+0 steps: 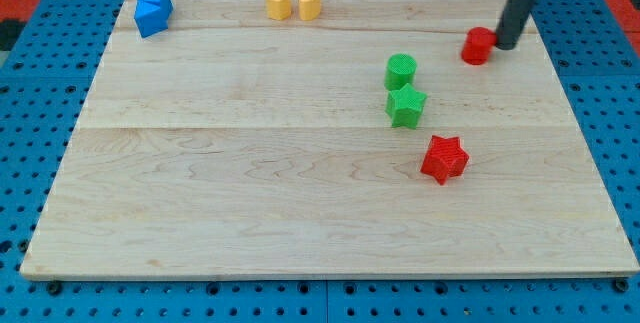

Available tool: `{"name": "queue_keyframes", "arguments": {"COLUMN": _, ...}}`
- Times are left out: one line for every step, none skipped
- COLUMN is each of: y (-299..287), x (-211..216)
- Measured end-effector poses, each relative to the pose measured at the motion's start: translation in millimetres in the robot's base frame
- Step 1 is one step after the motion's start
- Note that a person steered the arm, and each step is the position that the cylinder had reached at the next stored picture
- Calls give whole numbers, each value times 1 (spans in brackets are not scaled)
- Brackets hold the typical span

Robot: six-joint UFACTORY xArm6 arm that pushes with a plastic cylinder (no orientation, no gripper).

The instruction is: Place the red circle on top of the green circle

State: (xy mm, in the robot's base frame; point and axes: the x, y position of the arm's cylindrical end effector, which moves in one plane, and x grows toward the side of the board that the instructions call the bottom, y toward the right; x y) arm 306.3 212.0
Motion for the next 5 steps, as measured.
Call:
{"name": "queue_keyframes", "arguments": {"y": -64, "x": -6}}
{"name": "queue_keyframes", "arguments": {"y": -42, "x": -3}}
{"name": "queue_keyframes", "arguments": {"y": -10, "x": 13}}
{"name": "queue_keyframes", "arguments": {"y": -57, "x": 15}}
{"name": "queue_keyframes", "arguments": {"y": -100, "x": 12}}
